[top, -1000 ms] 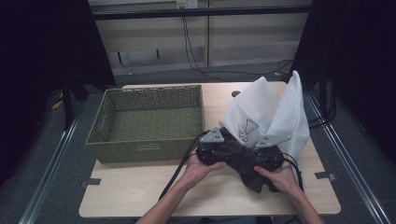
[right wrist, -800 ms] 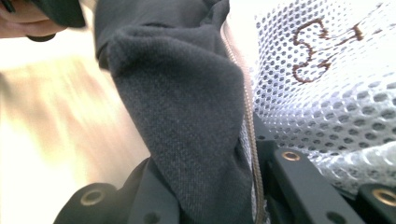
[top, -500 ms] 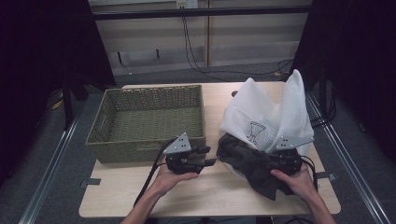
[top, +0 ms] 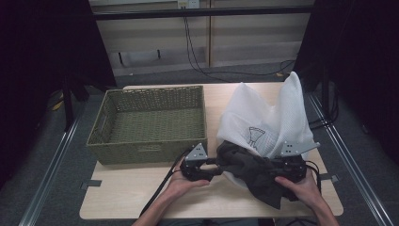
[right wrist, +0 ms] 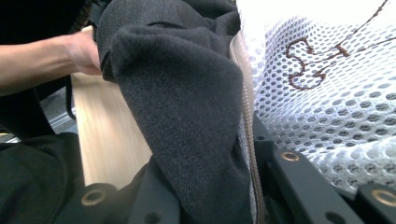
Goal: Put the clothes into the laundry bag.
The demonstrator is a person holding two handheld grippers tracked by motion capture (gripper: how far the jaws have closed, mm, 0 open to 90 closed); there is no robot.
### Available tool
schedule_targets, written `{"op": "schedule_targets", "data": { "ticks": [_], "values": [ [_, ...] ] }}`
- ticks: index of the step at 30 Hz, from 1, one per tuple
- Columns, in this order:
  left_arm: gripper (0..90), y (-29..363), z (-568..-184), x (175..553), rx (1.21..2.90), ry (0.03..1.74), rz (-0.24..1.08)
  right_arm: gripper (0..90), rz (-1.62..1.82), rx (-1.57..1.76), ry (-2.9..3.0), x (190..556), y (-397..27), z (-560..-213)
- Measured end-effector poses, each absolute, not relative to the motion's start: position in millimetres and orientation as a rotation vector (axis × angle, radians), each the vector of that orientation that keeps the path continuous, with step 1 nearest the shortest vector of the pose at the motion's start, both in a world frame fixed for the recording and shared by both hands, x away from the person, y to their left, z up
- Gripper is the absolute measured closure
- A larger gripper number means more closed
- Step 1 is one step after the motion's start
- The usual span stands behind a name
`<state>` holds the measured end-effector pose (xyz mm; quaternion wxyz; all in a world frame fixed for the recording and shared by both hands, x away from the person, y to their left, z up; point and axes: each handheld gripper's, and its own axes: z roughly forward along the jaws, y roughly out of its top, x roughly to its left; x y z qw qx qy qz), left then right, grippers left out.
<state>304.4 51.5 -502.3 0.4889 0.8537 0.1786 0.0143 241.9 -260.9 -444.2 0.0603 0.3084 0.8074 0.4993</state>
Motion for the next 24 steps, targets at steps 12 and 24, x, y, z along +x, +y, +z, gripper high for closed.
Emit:
{"op": "schedule_targets", "data": {
  "ticks": [12,24],
  "values": [
    [88.4,41.1,-505.8,310.5,2.136,0.486,0.057,73.3,1.514,0.933,2.444,242.5,-259.9,-445.8],
    [90.0,68.3,-484.6,296.0,1.989,0.438,-0.006,73.1,1.397,0.946,2.446,251.2,-255.4,-447.9]
  ]
}}
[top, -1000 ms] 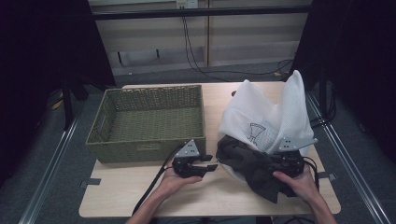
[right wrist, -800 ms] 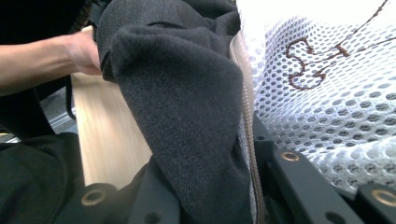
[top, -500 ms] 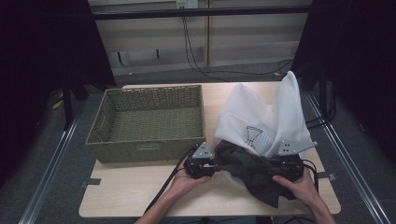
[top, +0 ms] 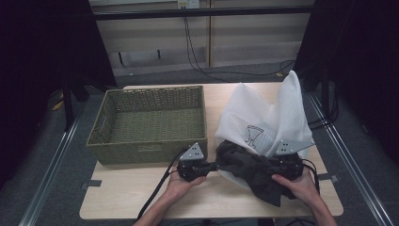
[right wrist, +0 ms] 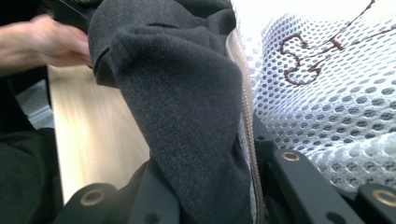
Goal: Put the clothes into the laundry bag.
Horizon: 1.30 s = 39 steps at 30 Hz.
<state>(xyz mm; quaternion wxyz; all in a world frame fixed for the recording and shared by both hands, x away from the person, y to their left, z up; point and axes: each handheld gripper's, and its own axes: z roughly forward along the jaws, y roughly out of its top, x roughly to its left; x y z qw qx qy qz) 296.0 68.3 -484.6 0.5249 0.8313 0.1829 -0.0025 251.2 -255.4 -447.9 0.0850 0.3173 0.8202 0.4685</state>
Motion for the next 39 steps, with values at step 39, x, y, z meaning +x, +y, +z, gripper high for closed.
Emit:
{"op": "schedule_targets", "data": {
  "ticks": [39],
  "values": [
    [90.0,83.5,-471.9,280.9,1.976,0.371,0.029,71.9,1.013,1.073,2.029,343.1,-236.7,-456.5]
  ]
}}
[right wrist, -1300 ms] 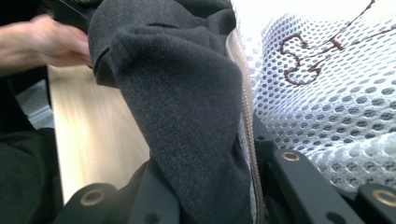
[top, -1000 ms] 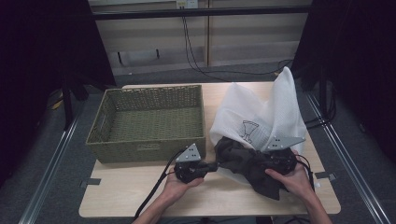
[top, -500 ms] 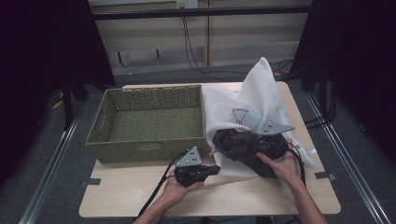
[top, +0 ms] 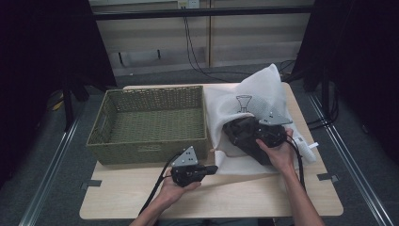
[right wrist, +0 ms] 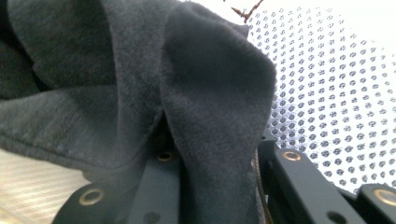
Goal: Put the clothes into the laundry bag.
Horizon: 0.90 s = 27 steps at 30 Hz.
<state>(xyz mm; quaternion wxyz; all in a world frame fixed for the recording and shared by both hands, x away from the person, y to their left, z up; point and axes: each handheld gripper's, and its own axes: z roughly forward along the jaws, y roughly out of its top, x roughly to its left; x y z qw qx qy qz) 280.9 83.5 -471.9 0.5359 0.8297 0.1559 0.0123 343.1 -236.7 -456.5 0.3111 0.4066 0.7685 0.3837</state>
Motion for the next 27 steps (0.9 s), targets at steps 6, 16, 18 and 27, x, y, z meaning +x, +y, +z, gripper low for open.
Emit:
{"op": "schedule_targets", "data": {
  "ticks": [6,16,18,27],
  "values": [
    [90.0,88.7,-481.9,283.6,1.994,0.391,0.015,59.1,1.107,1.089,2.092,341.8,-241.7,-464.3],
    [72.6,95.2,-474.5,280.9,1.957,0.394,0.068,31.8,1.283,1.034,2.165,313.6,-251.2,-446.7],
    [65.2,90.6,-471.9,280.7,1.975,0.369,0.066,30.7,1.300,1.025,2.163,307.8,-254.5,-443.9],
    [50.0,28.2,-478.3,287.3,2.090,0.279,0.018,40.5,1.446,0.981,2.140,283.7,-266.7,-427.8]
  ]
}}
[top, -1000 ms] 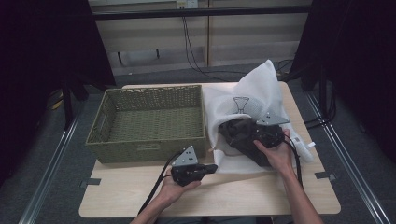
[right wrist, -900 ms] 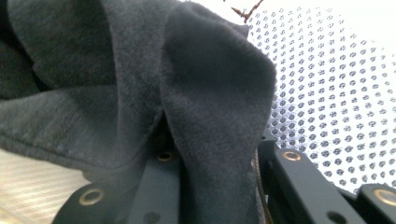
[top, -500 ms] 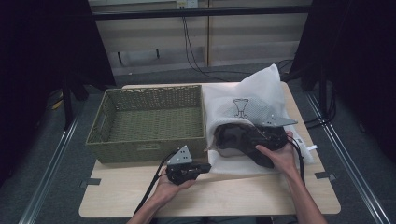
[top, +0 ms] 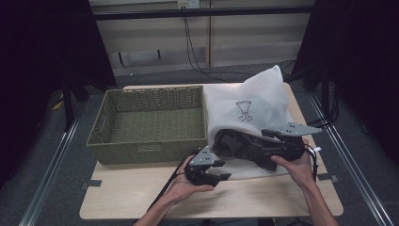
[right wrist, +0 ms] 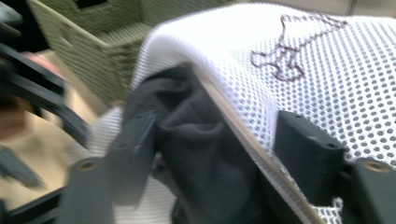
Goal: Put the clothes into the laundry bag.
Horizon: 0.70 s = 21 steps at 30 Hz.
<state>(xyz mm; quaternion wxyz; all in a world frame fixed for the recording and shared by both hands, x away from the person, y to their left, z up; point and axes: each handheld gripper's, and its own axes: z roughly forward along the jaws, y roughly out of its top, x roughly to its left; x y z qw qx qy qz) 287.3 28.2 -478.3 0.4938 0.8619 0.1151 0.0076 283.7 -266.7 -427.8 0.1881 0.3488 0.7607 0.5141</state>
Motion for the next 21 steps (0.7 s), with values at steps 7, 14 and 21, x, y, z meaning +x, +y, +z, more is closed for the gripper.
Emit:
{"op": "schedule_targets", "data": {
  "ticks": [7,14,21],
  "values": [
    [46.8,-12.6,-489.4,295.8,2.216,0.198,0.005,50.1,1.469,0.976,2.179,275.0,-270.2,-432.6],
    [44.4,-36.3,-500.2,295.1,2.322,0.150,0.055,72.5,1.480,0.969,2.251,272.5,-271.1,-444.1],
    [65.2,-34.6,-503.0,300.7,2.303,0.200,0.103,79.2,1.487,0.949,2.333,276.1,-265.0,-453.5]
  ]
}}
